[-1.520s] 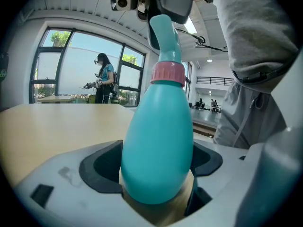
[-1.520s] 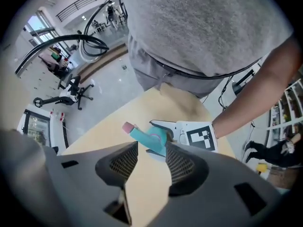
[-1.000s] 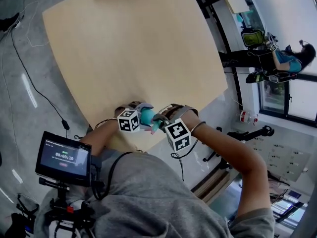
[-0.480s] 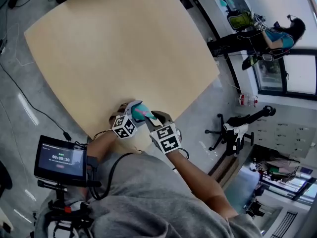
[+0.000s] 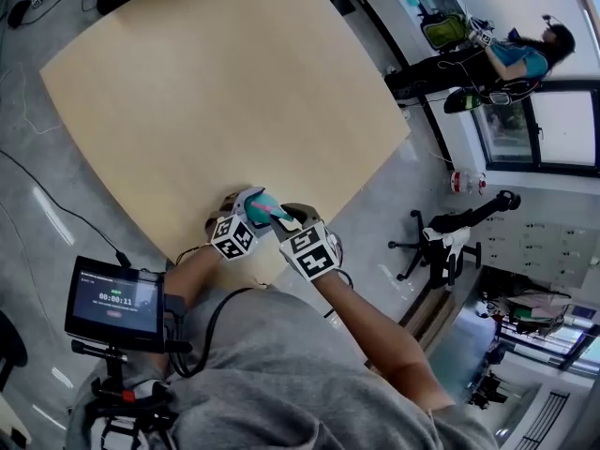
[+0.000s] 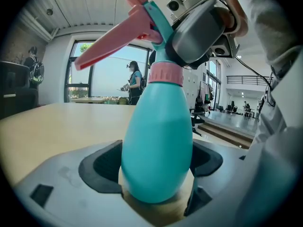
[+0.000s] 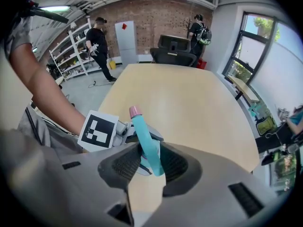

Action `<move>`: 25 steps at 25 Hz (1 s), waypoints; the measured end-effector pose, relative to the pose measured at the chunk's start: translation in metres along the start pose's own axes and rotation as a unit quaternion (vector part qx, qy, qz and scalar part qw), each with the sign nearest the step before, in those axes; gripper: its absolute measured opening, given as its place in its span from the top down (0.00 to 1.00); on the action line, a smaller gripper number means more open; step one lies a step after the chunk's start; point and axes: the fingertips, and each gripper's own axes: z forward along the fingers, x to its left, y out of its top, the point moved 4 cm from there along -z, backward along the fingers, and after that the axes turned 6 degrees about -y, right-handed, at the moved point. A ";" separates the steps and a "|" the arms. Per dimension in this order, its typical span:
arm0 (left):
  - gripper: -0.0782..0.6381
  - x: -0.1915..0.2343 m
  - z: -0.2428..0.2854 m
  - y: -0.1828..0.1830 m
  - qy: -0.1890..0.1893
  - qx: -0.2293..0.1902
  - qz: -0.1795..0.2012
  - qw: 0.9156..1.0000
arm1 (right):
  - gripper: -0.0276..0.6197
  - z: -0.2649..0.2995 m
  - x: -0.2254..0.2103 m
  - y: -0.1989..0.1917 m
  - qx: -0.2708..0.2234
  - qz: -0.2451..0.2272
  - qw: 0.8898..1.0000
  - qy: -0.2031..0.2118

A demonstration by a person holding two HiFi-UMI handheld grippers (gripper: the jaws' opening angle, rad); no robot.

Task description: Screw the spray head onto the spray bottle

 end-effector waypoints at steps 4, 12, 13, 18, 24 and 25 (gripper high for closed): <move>0.33 -0.005 -0.031 0.000 0.003 0.009 0.000 1.000 | 0.77 -0.010 0.023 0.017 -0.010 -0.004 1.000 -0.007; 0.28 -0.006 -0.062 -0.009 -0.028 -0.001 0.030 0.999 | 0.76 0.008 0.036 0.019 -0.021 -0.054 0.998 -0.006; 0.28 -0.006 -0.079 -0.001 -0.029 -0.001 0.031 0.999 | 0.73 -0.001 0.041 0.025 -0.022 -0.050 0.999 -0.002; 0.28 0.003 -0.132 0.012 -0.012 -0.006 0.002 1.000 | 0.66 -0.024 0.042 0.030 -0.038 -0.019 0.999 -0.019; 0.28 0.028 -0.177 0.026 0.025 -0.035 -0.012 0.999 | 0.66 -0.051 0.009 0.020 -0.108 0.066 0.988 -0.084; 0.28 0.032 -0.184 0.032 0.031 -0.043 -0.011 0.999 | 0.66 -0.060 0.003 0.019 -0.127 0.087 0.984 -0.096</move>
